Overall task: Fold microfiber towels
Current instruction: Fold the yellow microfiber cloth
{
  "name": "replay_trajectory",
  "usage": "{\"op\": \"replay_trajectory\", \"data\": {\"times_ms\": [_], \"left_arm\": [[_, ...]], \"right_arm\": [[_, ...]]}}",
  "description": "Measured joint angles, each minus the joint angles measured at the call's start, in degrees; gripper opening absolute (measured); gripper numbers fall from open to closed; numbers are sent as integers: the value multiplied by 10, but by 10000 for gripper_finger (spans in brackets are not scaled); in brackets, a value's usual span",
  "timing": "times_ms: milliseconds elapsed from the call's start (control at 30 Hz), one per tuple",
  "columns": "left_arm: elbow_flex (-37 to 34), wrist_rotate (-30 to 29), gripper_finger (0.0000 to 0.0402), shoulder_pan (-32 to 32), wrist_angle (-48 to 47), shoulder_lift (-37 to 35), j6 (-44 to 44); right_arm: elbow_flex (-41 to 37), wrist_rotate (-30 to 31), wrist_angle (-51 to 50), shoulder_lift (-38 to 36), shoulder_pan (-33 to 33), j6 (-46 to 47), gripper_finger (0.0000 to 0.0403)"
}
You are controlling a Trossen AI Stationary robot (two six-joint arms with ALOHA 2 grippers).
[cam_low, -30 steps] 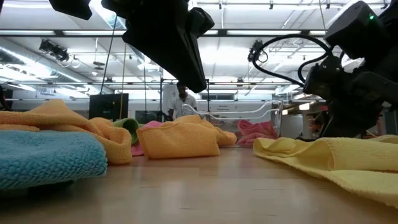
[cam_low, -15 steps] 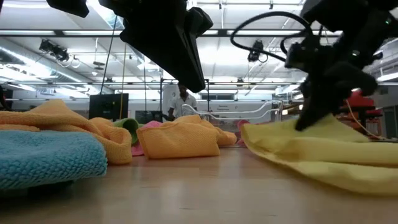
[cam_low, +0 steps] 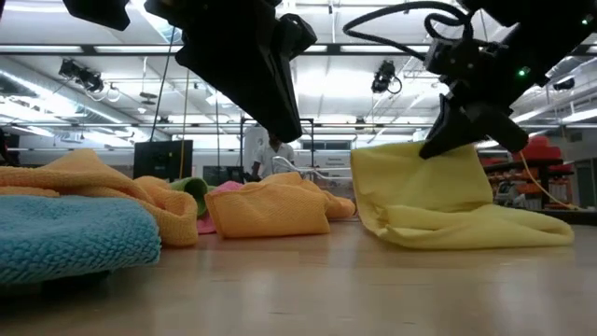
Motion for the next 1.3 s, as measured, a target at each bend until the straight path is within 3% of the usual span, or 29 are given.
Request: {"op": "replay_trajectory", "data": {"times_ms": [267,667,1000,1300], "left_arm": [[0,0,19,1,1,0,0],[0,0,13,1,2,0,-4],[0,0,26,1,4,0,-4],[0,0,14,1,4,0,-4]], "right_arm": [[0,5,13,10,61,14,14],[0,-32,111,126,141,53,14],[0,-68,108,86,179,-32,16],[0,-193,122,120,165,20,46]]}}
